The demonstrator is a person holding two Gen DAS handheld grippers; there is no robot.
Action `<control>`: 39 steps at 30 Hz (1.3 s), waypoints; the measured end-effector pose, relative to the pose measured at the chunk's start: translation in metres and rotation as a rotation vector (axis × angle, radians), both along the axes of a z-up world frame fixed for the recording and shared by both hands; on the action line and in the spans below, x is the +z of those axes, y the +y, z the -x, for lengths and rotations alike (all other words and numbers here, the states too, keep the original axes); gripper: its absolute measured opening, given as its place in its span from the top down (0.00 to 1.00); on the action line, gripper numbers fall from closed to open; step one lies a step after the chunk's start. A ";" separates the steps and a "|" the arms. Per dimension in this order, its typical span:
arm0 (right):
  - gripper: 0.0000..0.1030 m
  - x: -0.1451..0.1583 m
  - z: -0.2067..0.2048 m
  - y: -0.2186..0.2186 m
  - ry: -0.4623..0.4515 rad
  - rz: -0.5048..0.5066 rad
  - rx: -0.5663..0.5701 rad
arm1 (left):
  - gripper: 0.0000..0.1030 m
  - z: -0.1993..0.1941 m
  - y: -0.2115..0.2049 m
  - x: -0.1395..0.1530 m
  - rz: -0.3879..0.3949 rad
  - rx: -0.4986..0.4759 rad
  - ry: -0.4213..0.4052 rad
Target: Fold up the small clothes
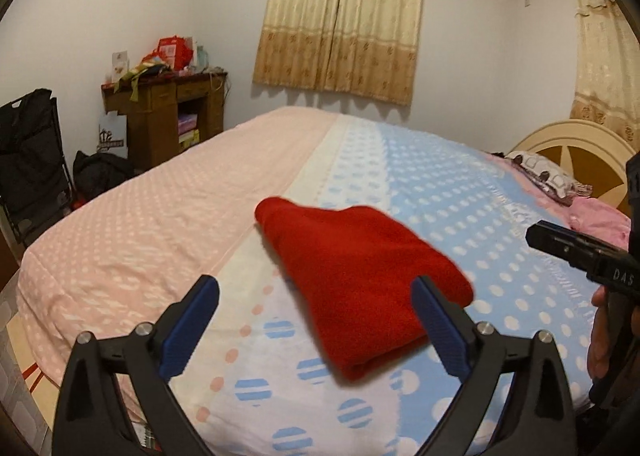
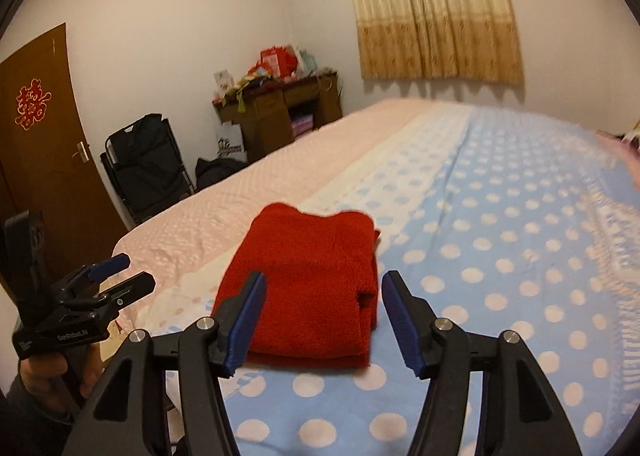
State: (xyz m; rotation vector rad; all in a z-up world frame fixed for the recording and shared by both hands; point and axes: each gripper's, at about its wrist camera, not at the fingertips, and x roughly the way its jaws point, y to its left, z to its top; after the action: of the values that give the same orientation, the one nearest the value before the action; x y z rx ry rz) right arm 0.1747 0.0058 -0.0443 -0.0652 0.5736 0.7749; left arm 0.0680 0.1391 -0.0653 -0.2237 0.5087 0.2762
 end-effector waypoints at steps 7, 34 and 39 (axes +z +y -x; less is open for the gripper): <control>0.36 0.010 0.019 -0.008 -0.020 -0.008 -0.024 | 0.04 0.010 -0.012 0.009 -0.010 -0.027 -0.034; 0.36 0.010 0.037 -0.006 -0.049 0.013 -0.026 | 0.03 0.012 -0.030 0.008 -0.024 -0.058 -0.037; 0.36 0.004 0.040 -0.006 -0.038 0.018 -0.026 | 0.03 0.010 -0.032 0.007 -0.024 -0.064 -0.032</control>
State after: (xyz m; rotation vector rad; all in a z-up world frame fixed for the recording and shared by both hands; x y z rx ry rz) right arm 0.1342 -0.0004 -0.0408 -0.0892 0.5444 0.7416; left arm 0.0576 0.1072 -0.0585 -0.1883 0.4799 0.2159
